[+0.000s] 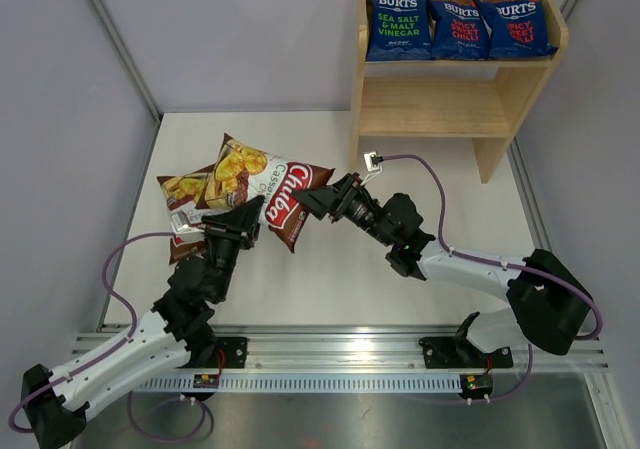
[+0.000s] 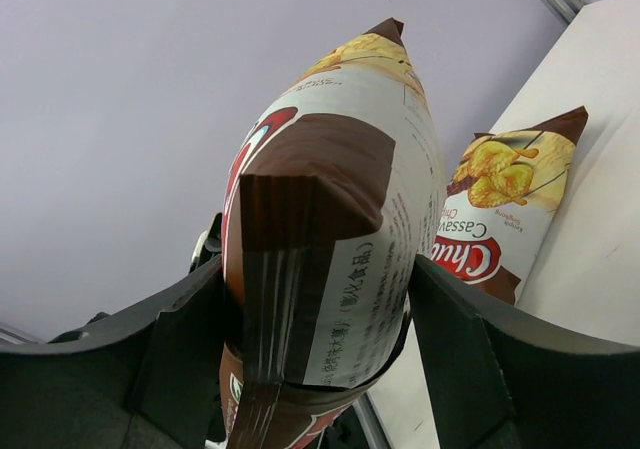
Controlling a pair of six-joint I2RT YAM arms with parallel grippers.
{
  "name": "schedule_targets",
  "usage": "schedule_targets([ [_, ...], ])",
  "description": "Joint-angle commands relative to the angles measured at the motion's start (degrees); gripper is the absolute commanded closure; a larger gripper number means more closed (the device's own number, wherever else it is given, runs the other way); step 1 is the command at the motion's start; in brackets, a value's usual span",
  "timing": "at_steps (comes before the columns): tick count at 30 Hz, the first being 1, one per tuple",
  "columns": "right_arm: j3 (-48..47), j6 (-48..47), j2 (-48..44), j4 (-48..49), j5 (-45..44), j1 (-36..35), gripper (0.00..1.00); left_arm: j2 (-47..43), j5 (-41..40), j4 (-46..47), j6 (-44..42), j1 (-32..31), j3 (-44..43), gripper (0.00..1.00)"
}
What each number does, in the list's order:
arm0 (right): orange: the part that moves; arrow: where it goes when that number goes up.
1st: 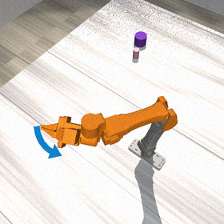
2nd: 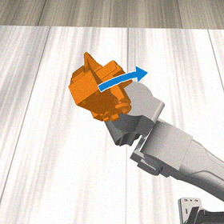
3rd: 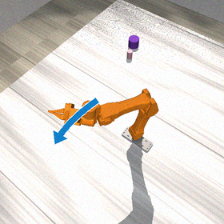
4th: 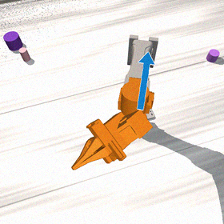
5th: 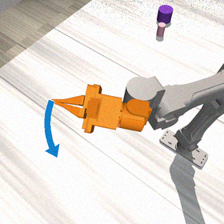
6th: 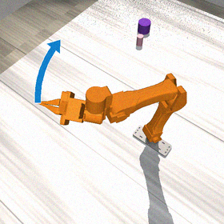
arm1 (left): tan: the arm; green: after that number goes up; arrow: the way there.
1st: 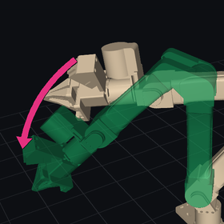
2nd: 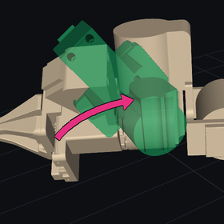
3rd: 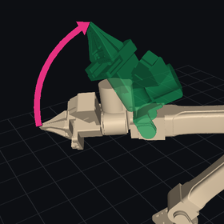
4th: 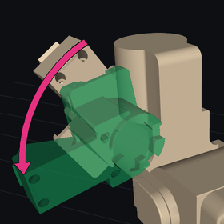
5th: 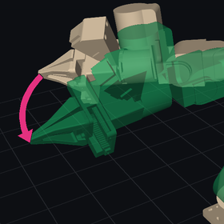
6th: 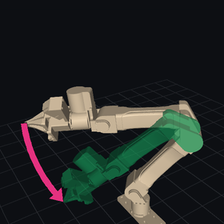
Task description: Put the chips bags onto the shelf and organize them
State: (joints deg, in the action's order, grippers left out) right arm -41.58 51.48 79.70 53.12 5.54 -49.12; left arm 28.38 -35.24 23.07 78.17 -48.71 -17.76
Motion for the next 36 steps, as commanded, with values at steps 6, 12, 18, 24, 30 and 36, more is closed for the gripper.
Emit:
schedule_targets([
  [6, 1.24, -1.38, -1.12, 7.34, 0.62, -0.62, 0.61, -2.62, -1.14, 1.99, -0.21, -0.77, 0.36, 0.75],
  [12, 2.21, -4.02, -2.18, 7.87, 1.49, -0.71, 0.81, -2.72, -2.28, 0.57, -2.41, -0.77, -0.26, 0.53],
  [18, 2.12, -6.57, -2.62, 7.52, 2.46, -0.45, 0.96, -2.89, -2.63, -2.67, -3.64, -0.77, -1.84, 0.12],
  [24, 6.07, -3.32, -4.46, 9.63, 2.28, 3.50, 0.97, -5.26, -5.09, -10.14, -3.91, -0.77, -1.50, 0.01],
  [30, 9.84, -1.92, -7.36, 9.90, 1.40, 6.84, 1.00, -7.02, -7.38, -15.15, -4.60, -0.77, -0.35, 0.01],
  [36, 15.56, 1.07, -15.35, 6.39, 2.02, 13.16, 1.00, -11.67, -9.93, -22.98, -6.54, -0.77, 0.26, 0.01],
])
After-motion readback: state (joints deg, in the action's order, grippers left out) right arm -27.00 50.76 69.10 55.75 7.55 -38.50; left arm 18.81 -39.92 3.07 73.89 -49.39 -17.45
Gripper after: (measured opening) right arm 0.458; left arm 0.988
